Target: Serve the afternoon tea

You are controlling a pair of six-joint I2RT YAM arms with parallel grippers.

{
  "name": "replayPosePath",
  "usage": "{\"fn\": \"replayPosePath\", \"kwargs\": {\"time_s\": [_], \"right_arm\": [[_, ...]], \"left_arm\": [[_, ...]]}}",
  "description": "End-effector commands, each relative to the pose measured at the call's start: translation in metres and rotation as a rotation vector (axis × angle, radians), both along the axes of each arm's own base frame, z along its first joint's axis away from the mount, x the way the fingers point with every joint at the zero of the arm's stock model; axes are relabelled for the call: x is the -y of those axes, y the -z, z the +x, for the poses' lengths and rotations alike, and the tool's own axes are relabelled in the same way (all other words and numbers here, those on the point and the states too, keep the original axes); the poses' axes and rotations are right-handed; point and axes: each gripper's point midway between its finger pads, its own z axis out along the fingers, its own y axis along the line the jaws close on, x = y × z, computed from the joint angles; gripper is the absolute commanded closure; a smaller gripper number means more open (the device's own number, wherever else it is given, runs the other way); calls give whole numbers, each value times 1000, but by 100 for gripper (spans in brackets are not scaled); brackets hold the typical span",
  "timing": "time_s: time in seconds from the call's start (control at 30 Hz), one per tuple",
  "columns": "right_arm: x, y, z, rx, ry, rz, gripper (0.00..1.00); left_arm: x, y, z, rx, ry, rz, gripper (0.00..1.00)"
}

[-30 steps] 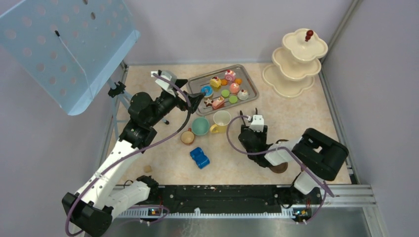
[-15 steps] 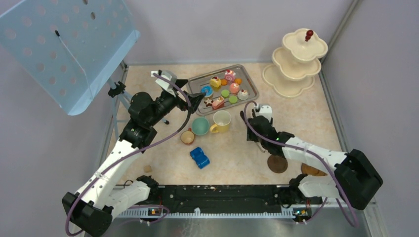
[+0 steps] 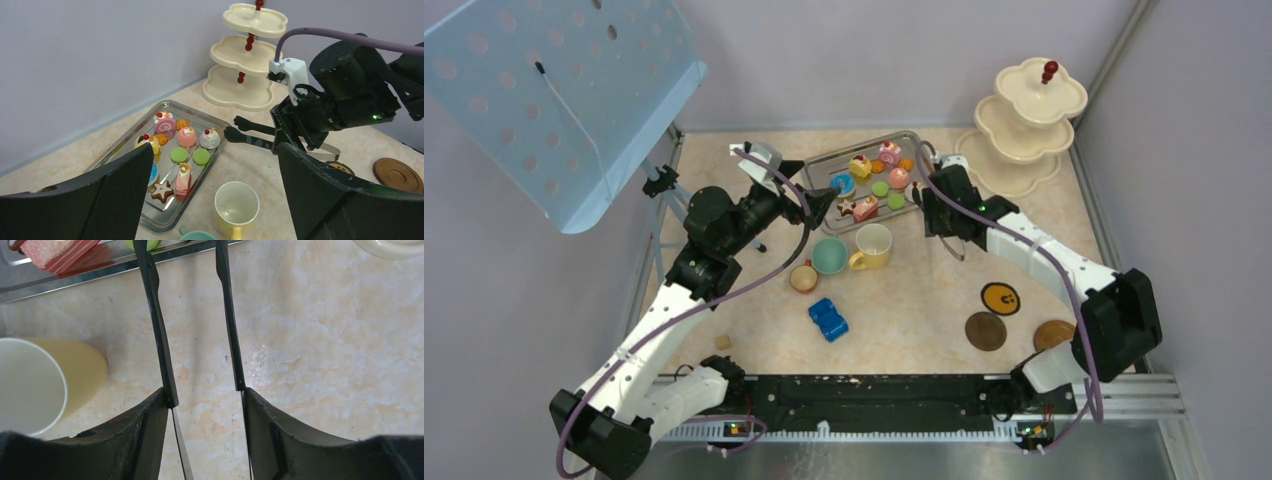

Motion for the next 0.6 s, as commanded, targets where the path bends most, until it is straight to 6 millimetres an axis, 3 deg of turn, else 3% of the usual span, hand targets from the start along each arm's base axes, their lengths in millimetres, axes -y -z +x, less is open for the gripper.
{"fn": "replayPosePath", "kwargs": {"time_s": [0.0,0.57], "right_arm": [[5,-9,13,-65,-17,-54,46],[-5,6,70,-155,-35,-109,44]], "left_arm": [[-1,-6,1,30,-9,-10,1],[-1,11,15,0,-46,26,1]]}}
